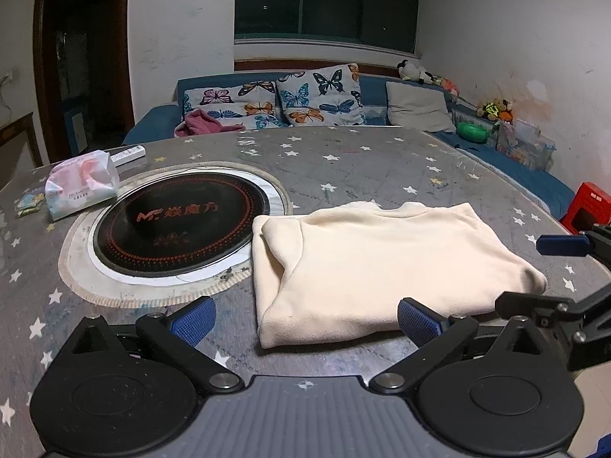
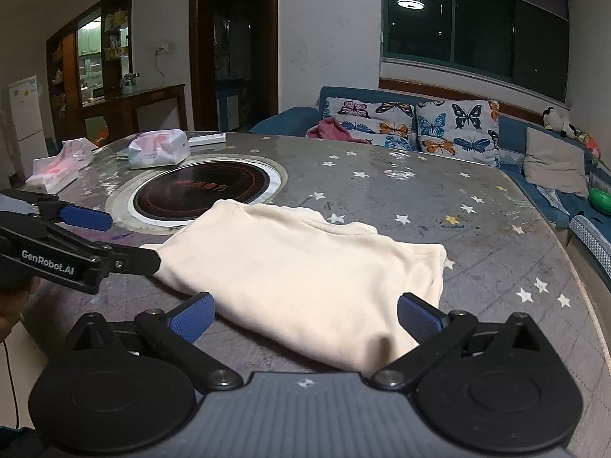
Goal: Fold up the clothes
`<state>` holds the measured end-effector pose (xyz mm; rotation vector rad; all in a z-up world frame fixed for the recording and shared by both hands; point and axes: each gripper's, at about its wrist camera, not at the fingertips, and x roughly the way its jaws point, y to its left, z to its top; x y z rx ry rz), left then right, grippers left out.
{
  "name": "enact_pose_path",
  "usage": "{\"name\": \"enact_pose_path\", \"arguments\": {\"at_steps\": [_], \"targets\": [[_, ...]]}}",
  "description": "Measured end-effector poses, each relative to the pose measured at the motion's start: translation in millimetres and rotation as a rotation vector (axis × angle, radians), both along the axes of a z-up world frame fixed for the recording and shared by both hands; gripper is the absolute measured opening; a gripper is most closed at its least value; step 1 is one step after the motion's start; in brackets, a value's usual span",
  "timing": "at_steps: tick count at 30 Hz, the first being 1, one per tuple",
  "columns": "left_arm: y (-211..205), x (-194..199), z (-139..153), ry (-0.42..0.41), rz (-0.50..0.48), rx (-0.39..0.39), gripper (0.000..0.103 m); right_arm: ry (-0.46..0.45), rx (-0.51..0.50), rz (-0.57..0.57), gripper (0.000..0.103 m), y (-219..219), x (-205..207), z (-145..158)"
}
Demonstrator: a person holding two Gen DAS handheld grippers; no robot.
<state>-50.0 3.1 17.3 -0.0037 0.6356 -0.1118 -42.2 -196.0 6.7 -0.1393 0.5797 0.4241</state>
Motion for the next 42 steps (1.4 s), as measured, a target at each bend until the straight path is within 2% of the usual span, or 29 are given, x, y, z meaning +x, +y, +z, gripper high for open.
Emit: {"name": "enact_pose_path", "arguments": {"at_steps": [19,42], "targets": [[6,-30,2,-0.04,0.053,-0.007,0.103,-0.036,-0.026,0.06,0.103,16,-28,0],[15,-55,-1,-0.049,0.142,-0.033,0.103,-0.025,-0.054,0.191,0.103,34,-39,-3]]}}
